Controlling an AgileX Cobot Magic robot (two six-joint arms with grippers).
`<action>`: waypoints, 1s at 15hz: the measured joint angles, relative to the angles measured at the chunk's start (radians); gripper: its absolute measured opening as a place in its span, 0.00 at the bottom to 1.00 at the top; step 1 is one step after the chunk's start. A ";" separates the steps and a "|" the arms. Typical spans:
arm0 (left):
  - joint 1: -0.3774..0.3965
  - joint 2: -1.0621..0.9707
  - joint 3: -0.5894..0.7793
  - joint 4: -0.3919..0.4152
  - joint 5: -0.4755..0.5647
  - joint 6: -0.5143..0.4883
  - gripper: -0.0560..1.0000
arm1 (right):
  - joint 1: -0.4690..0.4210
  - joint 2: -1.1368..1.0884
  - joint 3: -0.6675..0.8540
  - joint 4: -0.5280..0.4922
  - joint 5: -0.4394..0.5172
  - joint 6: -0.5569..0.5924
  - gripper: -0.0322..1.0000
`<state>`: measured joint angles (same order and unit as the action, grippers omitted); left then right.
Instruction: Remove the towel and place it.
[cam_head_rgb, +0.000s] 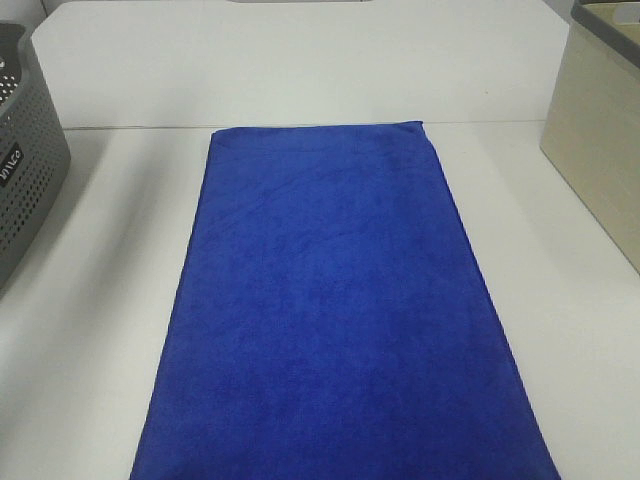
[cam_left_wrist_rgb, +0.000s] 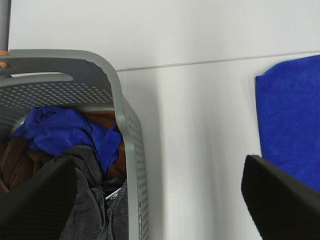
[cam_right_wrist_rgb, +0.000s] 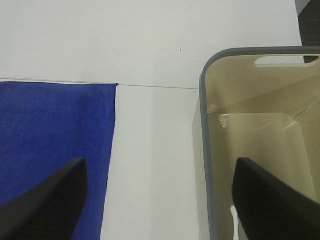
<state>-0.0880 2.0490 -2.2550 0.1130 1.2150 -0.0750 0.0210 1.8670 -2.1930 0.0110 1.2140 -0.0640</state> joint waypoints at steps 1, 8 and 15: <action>0.000 -0.051 0.020 -0.016 0.000 -0.019 0.85 | 0.000 -0.091 0.089 0.001 0.000 0.000 0.79; 0.000 -0.629 0.574 -0.033 -0.003 -0.078 0.85 | 0.001 -0.750 0.749 0.001 0.007 0.054 0.79; 0.000 -1.276 1.151 0.039 -0.008 -0.082 0.85 | 0.001 -1.399 1.213 -0.011 0.007 0.080 0.79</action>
<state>-0.0880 0.7730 -1.1040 0.1520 1.2070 -0.1570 0.0220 0.4680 -0.9800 0.0000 1.2210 0.0160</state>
